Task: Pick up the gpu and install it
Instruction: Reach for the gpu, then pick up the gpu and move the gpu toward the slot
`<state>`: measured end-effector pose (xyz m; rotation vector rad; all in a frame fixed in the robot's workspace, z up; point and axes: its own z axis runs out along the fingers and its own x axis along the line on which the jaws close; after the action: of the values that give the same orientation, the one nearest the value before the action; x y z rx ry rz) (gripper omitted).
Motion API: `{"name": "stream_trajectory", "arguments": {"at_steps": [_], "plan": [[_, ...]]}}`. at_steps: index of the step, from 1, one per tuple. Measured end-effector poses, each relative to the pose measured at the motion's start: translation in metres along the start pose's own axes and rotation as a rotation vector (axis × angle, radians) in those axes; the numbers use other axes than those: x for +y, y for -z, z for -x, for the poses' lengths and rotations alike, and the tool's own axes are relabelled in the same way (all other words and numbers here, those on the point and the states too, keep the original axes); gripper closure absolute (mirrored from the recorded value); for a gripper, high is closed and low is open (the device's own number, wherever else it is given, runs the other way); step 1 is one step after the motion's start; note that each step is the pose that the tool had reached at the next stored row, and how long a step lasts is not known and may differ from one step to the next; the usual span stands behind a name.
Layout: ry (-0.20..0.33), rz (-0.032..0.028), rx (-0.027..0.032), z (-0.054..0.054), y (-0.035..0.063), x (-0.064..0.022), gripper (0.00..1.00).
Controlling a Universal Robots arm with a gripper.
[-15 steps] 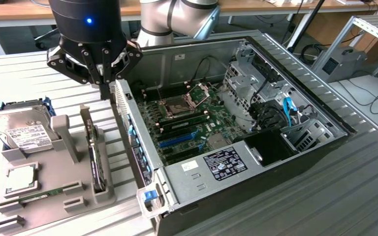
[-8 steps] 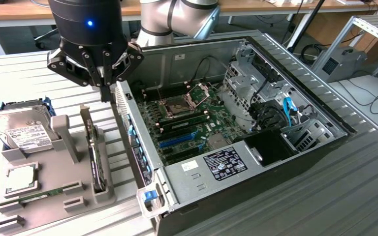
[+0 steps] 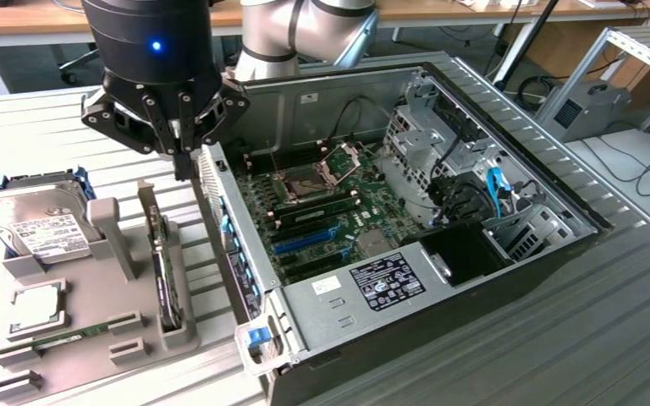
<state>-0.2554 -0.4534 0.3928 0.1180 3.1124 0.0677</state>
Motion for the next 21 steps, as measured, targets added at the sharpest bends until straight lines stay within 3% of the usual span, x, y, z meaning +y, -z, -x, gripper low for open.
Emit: {"name": "stream_trajectory", "arguments": {"at_steps": [5,6,8,11,21], "plan": [[0.0,-0.0001,0.0,0.0,0.0002,-0.0049,0.89],[0.0,-0.0001,0.0001,0.0,0.0003,-0.0049,0.58],[0.0,0.0,0.0001,-0.001,-0.0004,-0.0051,0.58],[0.0,-0.0001,0.0001,-0.005,-0.0092,-0.0057,0.58],[0.0,-0.0001,0.0001,-0.005,-0.013,-0.0059,0.58]]}}
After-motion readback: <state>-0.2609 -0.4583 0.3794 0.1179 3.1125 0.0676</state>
